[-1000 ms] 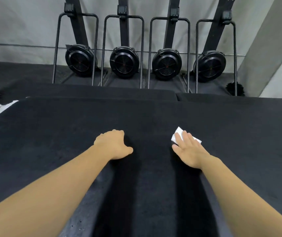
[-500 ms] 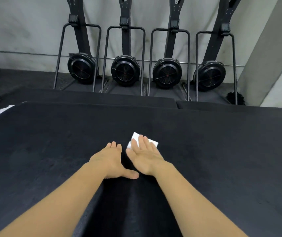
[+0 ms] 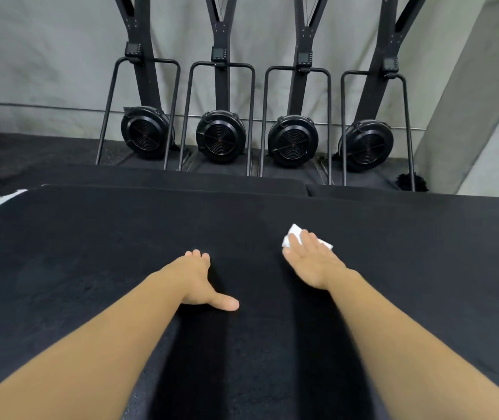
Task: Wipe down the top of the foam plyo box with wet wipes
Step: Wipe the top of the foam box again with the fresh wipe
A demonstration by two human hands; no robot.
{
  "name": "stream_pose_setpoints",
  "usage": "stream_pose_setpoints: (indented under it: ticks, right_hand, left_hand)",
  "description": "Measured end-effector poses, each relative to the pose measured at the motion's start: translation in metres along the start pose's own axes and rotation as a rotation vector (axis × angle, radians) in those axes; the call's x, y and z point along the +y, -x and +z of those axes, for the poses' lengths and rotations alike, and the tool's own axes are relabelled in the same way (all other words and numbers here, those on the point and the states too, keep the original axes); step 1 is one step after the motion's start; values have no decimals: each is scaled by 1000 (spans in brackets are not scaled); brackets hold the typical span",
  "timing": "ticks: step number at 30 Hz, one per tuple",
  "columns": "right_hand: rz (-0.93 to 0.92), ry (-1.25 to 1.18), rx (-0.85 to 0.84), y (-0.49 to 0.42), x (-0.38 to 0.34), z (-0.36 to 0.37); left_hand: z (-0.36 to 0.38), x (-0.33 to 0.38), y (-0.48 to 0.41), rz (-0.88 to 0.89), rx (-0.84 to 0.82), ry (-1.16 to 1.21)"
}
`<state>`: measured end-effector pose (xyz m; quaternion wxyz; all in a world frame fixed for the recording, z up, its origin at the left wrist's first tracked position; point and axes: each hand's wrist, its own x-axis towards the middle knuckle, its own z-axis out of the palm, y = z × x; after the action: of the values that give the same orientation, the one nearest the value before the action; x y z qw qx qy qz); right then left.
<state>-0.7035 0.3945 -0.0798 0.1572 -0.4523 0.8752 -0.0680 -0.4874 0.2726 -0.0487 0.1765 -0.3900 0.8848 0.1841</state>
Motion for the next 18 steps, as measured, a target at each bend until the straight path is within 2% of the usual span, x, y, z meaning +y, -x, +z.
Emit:
stream_pose_setpoints:
  ticks: [4,9,14,18]
  right_hand:
    - [64,-14,8,-1,31,-9]
    - [105,-7,43,-9,3,-1]
    - [-67,11,-22,-17,-59,9]
    - [-187,-104,-76,-18,-109,14]
  left_hand:
    - [3,0,2,13,6,13]
    - [4,-1,1,14,17,18]
    - [4,-2,-3,14,23,6]
    - [5,-3,-5,24,31,8]
